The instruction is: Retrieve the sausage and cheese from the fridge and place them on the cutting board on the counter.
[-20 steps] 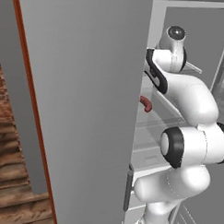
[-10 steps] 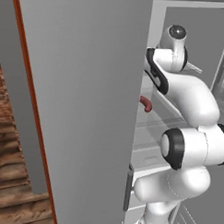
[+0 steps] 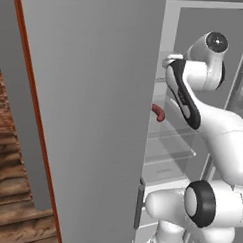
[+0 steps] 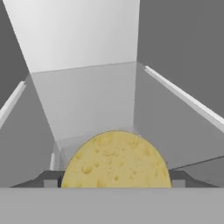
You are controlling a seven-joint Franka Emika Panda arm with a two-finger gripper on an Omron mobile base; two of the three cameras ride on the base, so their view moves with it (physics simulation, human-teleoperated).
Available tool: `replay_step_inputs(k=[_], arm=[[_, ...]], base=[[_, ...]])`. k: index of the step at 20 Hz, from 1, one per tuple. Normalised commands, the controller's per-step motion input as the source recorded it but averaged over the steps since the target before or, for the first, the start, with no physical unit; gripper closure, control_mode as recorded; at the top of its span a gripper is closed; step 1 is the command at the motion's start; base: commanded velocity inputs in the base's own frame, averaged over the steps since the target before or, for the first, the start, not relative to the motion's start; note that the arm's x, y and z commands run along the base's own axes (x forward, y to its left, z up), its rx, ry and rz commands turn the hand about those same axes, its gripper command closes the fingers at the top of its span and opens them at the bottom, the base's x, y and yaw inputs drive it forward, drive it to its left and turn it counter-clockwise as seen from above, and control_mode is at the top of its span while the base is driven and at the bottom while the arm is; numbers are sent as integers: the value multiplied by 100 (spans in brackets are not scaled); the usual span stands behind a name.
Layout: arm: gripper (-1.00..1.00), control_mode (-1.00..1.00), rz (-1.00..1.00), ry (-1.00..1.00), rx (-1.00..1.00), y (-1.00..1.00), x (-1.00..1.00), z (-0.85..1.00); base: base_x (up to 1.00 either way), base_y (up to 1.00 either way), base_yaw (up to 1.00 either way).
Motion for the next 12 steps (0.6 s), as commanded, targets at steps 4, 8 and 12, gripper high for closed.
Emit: replay_step_inputs(k=[4, 8, 12], arm=[[100, -100, 6, 0, -9, 0, -100, 36], [100, -100, 3, 0, -11, 2, -100, 32], [100, -100, 0, 0, -4, 14, -100, 6]], base=[[0, 0, 0], [0, 0, 0], [0, 0, 0]])
